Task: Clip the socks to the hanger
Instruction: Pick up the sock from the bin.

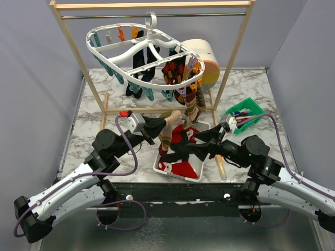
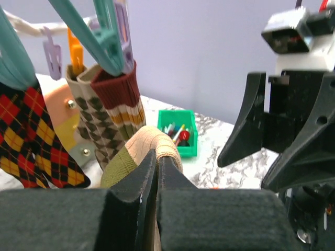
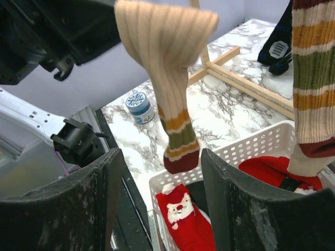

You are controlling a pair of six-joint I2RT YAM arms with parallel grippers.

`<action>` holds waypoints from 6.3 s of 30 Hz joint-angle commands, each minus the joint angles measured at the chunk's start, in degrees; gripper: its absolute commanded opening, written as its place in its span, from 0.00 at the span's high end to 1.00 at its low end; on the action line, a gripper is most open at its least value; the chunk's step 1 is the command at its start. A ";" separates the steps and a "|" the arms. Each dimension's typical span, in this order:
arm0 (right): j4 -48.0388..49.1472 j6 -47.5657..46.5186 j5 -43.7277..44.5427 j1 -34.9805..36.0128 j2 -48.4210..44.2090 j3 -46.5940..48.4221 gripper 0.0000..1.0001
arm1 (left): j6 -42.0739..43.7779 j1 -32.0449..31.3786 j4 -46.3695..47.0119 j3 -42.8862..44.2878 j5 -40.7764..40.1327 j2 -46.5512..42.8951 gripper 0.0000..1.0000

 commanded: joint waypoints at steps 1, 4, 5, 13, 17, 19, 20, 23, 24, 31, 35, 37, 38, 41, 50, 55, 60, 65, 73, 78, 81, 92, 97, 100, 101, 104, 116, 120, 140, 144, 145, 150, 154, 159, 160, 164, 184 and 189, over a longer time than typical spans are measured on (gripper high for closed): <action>2.46 -0.77 1.37 0.45 -0.68 -4.32 0.34 | 1.79 -0.10 0.48 3.32 -2.59 -1.14 1.00; 6.46 -0.06 1.42 0.44 0.37 -6.77 0.33 | 2.72 -0.16 0.23 5.26 -3.36 -1.15 1.00; 8.21 0.28 1.38 0.43 0.93 -7.44 0.32 | 2.94 -0.16 0.19 5.87 -3.47 -1.09 1.00; 18.07 3.68 -1.43 0.45 5.84 -8.54 0.30 | 3.11 -0.20 -0.86 9.87 -2.18 0.40 1.00; 19.32 4.07 -1.81 0.43 7.68 -8.20 0.31 | 2.94 -0.18 -0.82 10.08 -2.00 0.61 1.00; 20.23 4.30 -3.24 0.43 8.50 -7.97 0.31 | 3.02 -0.15 -0.87 9.96 -2.24 0.59 1.00; 21.04 4.62 -3.90 0.45 8.77 -7.95 0.31 | 3.10 -0.18 -0.87 9.91 -2.42 0.54 1.00; 22.09 5.57 -5.33 0.44 9.65 -7.34 0.31 | 3.07 -0.16 -0.96 9.98 -2.74 0.63 1.00; 22.07 5.79 -5.45 0.45 9.89 -7.10 0.31 | 3.03 -0.17 -0.96 9.99 -2.79 0.61 1.00; 18.04 7.20 -4.21 0.43 12.89 -3.84 0.30 | 2.63 -0.13 -0.96 10.29 -2.51 0.90 1.00; 17.96 7.79 -4.10 0.45 14.32 -3.47 0.31 | 2.45 -0.16 -0.96 10.47 -2.22 0.94 1.00; 17.69 7.98 -3.78 0.45 15.09 -3.32 0.33 | 2.41 -0.18 -0.96 10.50 -2.22 0.85 1.00; 17.64 8.07 -3.87 0.44 15.36 -3.19 0.34 | 2.41 -0.20 -0.96 10.47 -2.23 0.78 1.00; 18.19 8.43 -4.81 0.45 16.56 -2.84 0.34 | 2.15 -0.14 -0.96 10.62 -2.15 0.78 1.00; 17.85 9.15 -4.31 0.42 19.30 -1.65 0.37 | 1.88 -0.15 -1.04 11.04 -2.04 0.64 1.00; 17.65 8.97 -4.54 0.45 19.75 -1.51 0.56 | 1.79 -0.18 -1.04 10.95 -1.99 0.66 1.00; 17.23 9.16 -4.70 0.42 20.73 -0.80 0.68 | 1.53 -0.18 -1.04 11.13 -1.59 0.94 1.00; 15.87 9.47 -4.94 0.45 20.14 -0.10 0.87 | 1.80 -0.18 -1.12 10.68 -2.02 0.57 1.00; 2.28 13.42 -4.61 0.44 10.21 0.45 1.00 | 4.67 -0.13 -2.30 5.00 -4.72 -0.87 0.59; -12.37 14.00 -7.69 0.45 5.00 3.69 1.00 | 3.57 -0.14 -2.28 -0.16 -5.86 -2.70 0.38; -19.69 14.44 -9.62 0.45 3.69 6.15 1.00 | 1.69 -0.14 -2.28 -3.02 -6.57 -4.04 0.27; -26.08 26.79 -10.79 0.43 3.54 12.70 1.00 | 6.91 -0.18 -4.96 -9.39 -13.99 -11.88 0.01; -17.52 35.32 -11.37 0.37 8.77 13.85 1.00 | 10.37 -0.18 -5.18 -12.24 -11.52 -17.94 0.01; -14.02 39.73 -9.24 0.21 11.21 14.42 1.00 | 10.47 -0.18 -4.33 -13.99 -4.89 -21.62 0.01; -13.02 41.29 -8.58 -0.04 11.76 14.74 1.00 | 10.60 -0.16 -3.62 -14.62 -2.72 -22.70 0.01; -10.46 45.90 -9.17 -2.08 13.07 15.17 1.00 | 12.17 -0.21 -2.55 -15.47 3.32 -23.59 0.01; 0.26 66.13 -17.71 -14.70 11.49 3.81 1.00 | 25.26 -0.18 -3.98 -12.73 13.48 -14.10 0.09; 1.73 68.13 -19.19 -15.26 12.42 3.06 1.00 | 28.66 -0.18 -4.03 -10.96 15.52 -10.87 0.16; 3.49 70.17 -19.22 -16.21 12.38 0.99 1.00 | 32.12 -0.36 -6.31 -6.11 19.97 -7.08 0.49; 3.50 70.23 -19.23 -16.22 12.46 1.13 1.00 | 32.68 -0.36 -6.58 -5.64 20.34 -6.14 0.51; 3.51 70.22 -19.27 -16.18 12.46 1.16 1.00 | 32.77 -0.42 -6.58 -5.53 20.52 -5.87 0.51; 3.48 70.04 -19.36 -16.21 12.55 1.12 1.00 | 33.04 -0.53 -6.58 -5.27 20.93 -4.70 0.58; 3.36 69.97 -19.41 -16.20 12.47 1.12 1.00 | 33.17 -0.61 -6.49 -5.03 20.85 -4.12 0.66; 3.23 69.84 -19.50 -16.17 12.25 0.85 1.00 | 33.00 -0.83 -6.25 -4.48 20.93 -3.47 0.78; 3.18 69.87 -19.46 -16.19 12.21 0.88 1.00 | 32.89 -0.80 -6.19 -4.39 21.01 -3.29 0.79; 2.86 69.77 -19.54 -16.17 11.96 0.69 1.00 | 32.53 -0.88 -5.97 -4.14 21.46 -2.63 0.86; -18.29 53.05 -9.89 -16.18 6.89 9.75 0.38 | 23.52 -1.06 -5.79 -5.29 17.63 -3.52 1.00; -30.69 40.81 -0.99 -16.17 4.77 16.74 0.35 | 18.95 -1.06 -5.52 -6.97 14.08 -5.48 1.00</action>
